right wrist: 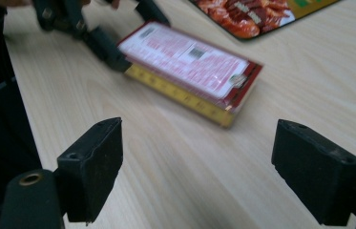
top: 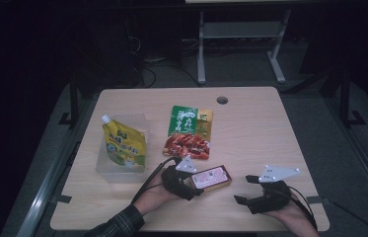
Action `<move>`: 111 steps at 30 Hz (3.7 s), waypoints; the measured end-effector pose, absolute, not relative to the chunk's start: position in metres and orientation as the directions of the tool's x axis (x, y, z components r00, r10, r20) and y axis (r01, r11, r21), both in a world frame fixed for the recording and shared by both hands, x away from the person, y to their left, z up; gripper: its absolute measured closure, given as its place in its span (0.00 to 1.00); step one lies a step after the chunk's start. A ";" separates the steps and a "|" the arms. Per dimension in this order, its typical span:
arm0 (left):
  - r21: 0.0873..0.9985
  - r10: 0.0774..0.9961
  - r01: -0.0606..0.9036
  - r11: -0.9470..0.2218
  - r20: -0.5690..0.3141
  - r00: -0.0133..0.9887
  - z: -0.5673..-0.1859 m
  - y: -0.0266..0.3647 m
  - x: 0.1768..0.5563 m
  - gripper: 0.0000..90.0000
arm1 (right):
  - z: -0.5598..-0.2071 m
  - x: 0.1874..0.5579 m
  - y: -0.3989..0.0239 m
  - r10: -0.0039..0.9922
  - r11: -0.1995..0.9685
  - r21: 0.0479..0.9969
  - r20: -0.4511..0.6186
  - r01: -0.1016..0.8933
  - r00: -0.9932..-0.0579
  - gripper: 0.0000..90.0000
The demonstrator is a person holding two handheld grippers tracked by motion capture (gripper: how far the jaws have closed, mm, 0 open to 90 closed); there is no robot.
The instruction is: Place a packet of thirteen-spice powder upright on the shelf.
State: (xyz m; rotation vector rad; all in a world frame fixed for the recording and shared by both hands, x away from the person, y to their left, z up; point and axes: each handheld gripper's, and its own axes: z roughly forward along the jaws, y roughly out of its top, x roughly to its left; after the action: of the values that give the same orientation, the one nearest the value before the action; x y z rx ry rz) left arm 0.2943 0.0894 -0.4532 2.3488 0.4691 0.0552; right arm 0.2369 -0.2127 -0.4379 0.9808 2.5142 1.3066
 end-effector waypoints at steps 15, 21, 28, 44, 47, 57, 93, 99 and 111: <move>0.687 0.313 0.291 -0.666 -0.097 0.945 -0.465 0.100 0.279 0.24 | -0.439 0.248 -0.214 0.603 0.406 0.786 0.153 0.467 -0.783 0.20; 0.702 0.338 0.277 -0.656 -0.055 0.940 -0.450 0.107 0.269 0.16 | -0.439 0.252 -0.215 0.581 0.421 0.790 0.142 0.445 -0.801 0.20; 0.736 0.388 0.284 -0.614 -0.031 0.921 -0.433 0.126 0.254 0.15 | -0.440 0.259 -0.208 0.532 0.471 0.780 0.122 0.412 -0.838 0.19; 0.718 0.393 0.339 -0.608 -0.099 0.914 -0.444 0.146 0.234 0.15 | -0.441 0.313 -0.162 0.295 0.664 0.711 0.036 0.232 -0.955 0.15; 0.715 0.383 0.341 -0.610 -0.110 0.917 -0.446 0.145 0.234 0.15 | -0.440 0.321 -0.158 0.258 0.682 0.704 0.025 0.200 -0.966 0.15; 0.707 0.379 0.352 -0.614 -0.128 0.916 -0.449 0.146 0.235 0.15 | -0.453 0.328 -0.153 0.141 0.714 0.687 0.045 0.133 -0.989 0.15; 0.758 0.372 0.310 -0.573 -0.096 0.923 -0.432 0.132 0.275 0.97 | -0.455 0.307 -0.157 0.095 0.812 0.578 -0.006 0.074 -0.995 0.35; 0.738 0.376 0.324 -0.591 -0.103 0.921 -0.442 0.117 0.289 1.00 | -0.451 0.305 -0.158 0.097 0.815 0.575 -0.004 0.077 -0.995 0.35; 0.726 0.371 0.338 -0.599 -0.123 0.921 -0.449 0.112 0.294 1.00 | -0.432 0.300 -0.158 0.107 0.794 0.604 -0.020 0.073 -0.994 0.36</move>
State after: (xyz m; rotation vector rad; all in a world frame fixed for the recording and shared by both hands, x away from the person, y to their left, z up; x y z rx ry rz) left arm 0.2943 0.1120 -0.4494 2.2594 0.5010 0.0516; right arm 0.3003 -0.1585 -0.4324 0.1468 2.9253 0.9812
